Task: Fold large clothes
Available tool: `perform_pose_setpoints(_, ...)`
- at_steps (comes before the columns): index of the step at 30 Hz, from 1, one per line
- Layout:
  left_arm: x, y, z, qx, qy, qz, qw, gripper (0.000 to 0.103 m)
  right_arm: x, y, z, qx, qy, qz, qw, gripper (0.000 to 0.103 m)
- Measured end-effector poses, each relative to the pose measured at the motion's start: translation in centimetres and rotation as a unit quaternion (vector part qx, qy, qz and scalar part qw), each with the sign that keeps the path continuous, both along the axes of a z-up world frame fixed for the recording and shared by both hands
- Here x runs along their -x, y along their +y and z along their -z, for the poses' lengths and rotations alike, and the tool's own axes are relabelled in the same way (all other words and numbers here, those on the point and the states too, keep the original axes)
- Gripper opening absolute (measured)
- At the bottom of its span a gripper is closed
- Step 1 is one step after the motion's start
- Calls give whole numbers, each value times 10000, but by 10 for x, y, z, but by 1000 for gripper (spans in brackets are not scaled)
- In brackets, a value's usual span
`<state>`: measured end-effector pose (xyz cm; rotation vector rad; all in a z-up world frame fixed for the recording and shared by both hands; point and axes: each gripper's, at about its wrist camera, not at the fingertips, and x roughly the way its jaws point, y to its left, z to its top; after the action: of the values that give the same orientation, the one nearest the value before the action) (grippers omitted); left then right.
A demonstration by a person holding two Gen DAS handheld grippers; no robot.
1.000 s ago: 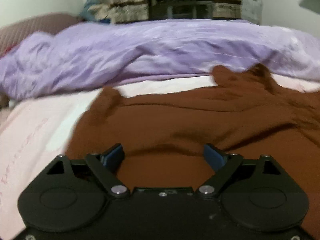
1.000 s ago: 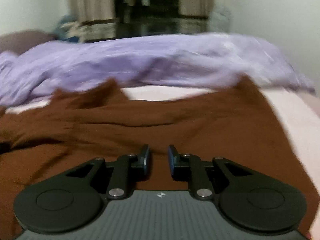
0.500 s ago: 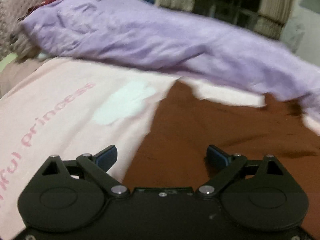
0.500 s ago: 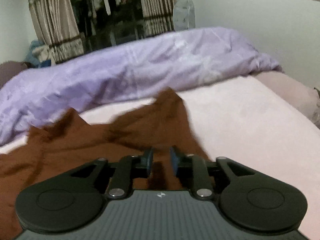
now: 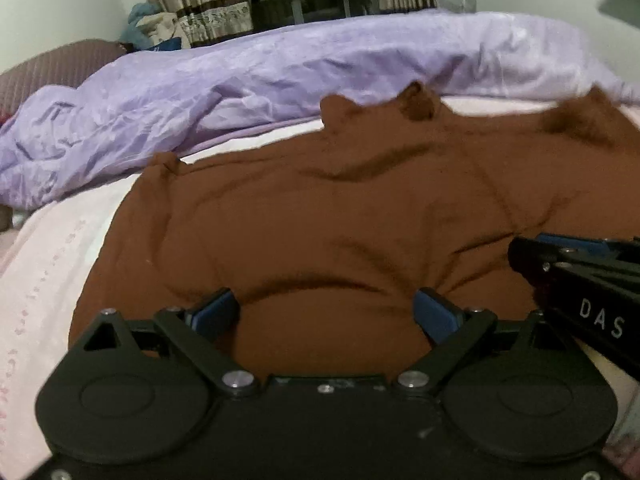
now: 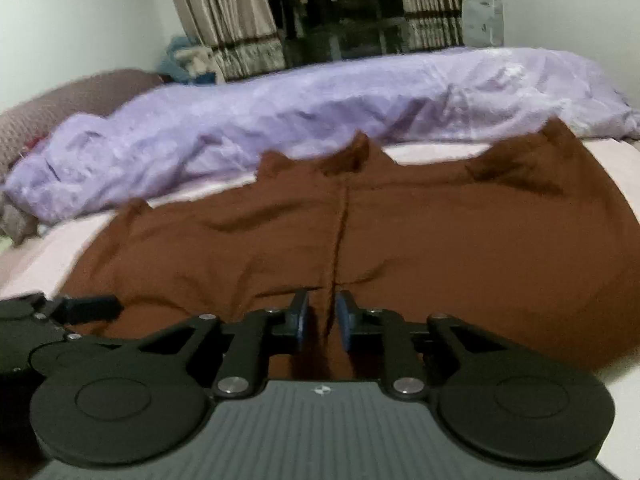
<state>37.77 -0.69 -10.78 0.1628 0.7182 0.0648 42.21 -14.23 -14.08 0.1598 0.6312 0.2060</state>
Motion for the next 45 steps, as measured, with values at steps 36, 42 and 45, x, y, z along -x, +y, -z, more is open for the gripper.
perform_pose_setpoints(36, 4, 163, -8, 710, 275, -781, 9940, 103, 16, -197, -1, -184, -71, 1832, 9829, 94)
perform_pose_setpoints(42, -8, 166, 1, 959, 151, -1201, 9880, 103, -4, -208, 27, -552, 312, 1662, 9841, 98)
perform_pose_setpoints(45, -17, 166, 11, 1061, 147, -1237, 9865, 103, -11, -214, 35, -967, 281, 1617, 9817, 101)
